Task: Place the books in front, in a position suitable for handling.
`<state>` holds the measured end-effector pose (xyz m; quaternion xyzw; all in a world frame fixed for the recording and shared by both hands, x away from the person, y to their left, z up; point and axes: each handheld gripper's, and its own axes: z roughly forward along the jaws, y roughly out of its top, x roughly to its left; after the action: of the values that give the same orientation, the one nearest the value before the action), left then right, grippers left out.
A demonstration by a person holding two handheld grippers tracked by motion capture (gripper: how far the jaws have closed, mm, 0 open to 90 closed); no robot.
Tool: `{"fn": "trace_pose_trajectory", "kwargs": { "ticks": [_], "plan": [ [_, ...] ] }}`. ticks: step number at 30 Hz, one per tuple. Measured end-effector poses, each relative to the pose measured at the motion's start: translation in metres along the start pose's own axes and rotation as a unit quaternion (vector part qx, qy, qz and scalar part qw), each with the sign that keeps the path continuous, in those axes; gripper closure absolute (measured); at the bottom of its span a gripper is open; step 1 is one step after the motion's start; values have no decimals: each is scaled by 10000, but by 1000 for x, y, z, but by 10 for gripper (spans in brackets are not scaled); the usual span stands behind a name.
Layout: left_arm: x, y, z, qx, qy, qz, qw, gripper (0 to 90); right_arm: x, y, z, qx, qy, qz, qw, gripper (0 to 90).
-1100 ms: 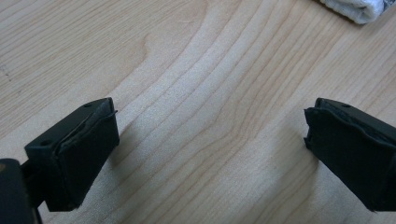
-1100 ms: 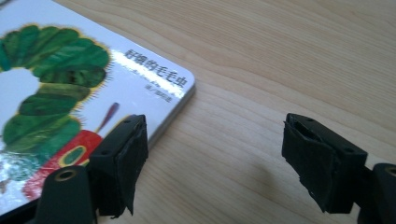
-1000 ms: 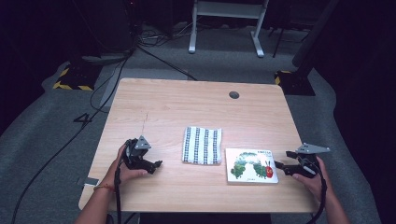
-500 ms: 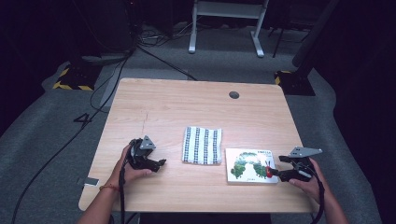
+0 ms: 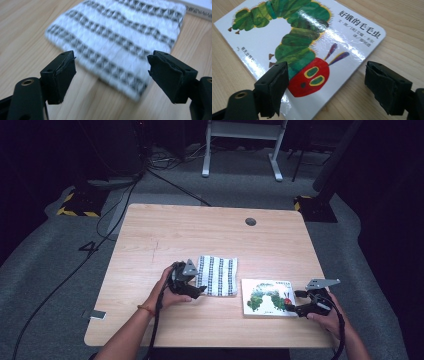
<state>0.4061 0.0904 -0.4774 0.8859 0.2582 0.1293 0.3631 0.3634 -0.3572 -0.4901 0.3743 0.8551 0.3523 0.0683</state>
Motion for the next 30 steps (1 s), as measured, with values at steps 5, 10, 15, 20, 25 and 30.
{"fn": "trace_pose_trajectory", "kwargs": {
  "ticks": [5, 10, 15, 20, 25, 30],
  "plan": [
    [-4, 18, 26, 88, -59, 36, 9999, 214, 5, 2, 2, 38, 5, -124, 9999, 176],
    [-6, 20, 46, 270, -8, -46, 9996, 212, 6, 1, 2, 30, 14, -143, 9999, 158],
    [-1, 16, 47, 235, -162, -226, 9993, 199, 7, 2, 3, 39, 7, -163, 9999, 150],
    [0, 15, 45, 272, -248, -186, 9991, 248, 7, 2, 3, 37, -7, -184, 9998, 145],
    [3, 12, 35, 391, -380, -79, 9985, 454, 9, 3, 5, 33, -6, -185, 9998, 140],
    [10, 5, 24, 435, -437, -116, 9980, 616, 12, 3, 6, 38, 41, -174, 9998, 133]
  ]
}}
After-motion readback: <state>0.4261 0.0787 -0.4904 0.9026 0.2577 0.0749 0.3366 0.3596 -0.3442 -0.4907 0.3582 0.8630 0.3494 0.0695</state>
